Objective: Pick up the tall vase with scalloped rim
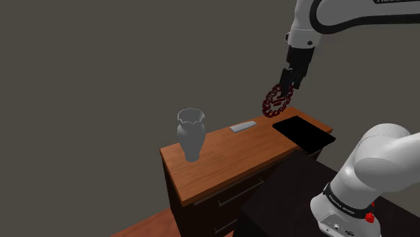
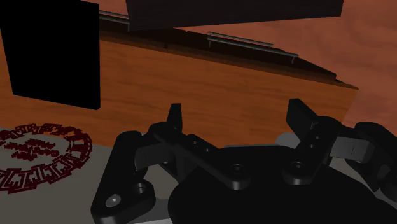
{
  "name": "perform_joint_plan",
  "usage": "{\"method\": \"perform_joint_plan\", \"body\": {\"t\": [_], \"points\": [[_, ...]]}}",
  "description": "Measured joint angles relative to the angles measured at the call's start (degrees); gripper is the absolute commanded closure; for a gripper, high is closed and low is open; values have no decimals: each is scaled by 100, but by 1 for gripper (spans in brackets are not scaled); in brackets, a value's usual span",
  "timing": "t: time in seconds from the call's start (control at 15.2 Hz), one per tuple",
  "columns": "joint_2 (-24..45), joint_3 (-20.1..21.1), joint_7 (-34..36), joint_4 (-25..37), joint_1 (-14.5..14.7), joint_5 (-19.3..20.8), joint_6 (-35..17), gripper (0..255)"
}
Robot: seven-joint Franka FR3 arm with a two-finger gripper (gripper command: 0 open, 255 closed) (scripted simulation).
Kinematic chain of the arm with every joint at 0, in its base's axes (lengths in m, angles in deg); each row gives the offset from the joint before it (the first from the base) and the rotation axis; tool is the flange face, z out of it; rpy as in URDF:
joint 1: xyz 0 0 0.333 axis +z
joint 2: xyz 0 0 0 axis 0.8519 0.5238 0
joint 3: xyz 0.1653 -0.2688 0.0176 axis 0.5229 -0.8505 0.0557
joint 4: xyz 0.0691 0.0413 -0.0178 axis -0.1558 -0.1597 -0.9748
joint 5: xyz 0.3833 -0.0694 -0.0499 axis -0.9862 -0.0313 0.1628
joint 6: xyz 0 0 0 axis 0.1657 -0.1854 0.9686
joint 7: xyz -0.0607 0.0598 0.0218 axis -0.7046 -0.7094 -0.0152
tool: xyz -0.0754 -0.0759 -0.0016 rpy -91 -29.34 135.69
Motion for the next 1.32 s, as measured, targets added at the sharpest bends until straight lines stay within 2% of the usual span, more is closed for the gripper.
{"method": "perform_joint_plan", "body": {"t": [0.13, 0.46, 0.92, 1.32], "points": [[111, 4, 5, 41, 20, -32, -53, 0], [1184, -40, -81, 493, 174, -278, -496, 0], [2919, -70, -294, 1525, 392, -725, -921, 0], [4361, -9, -468, 2661, 536, -1139, -988, 0]]}}
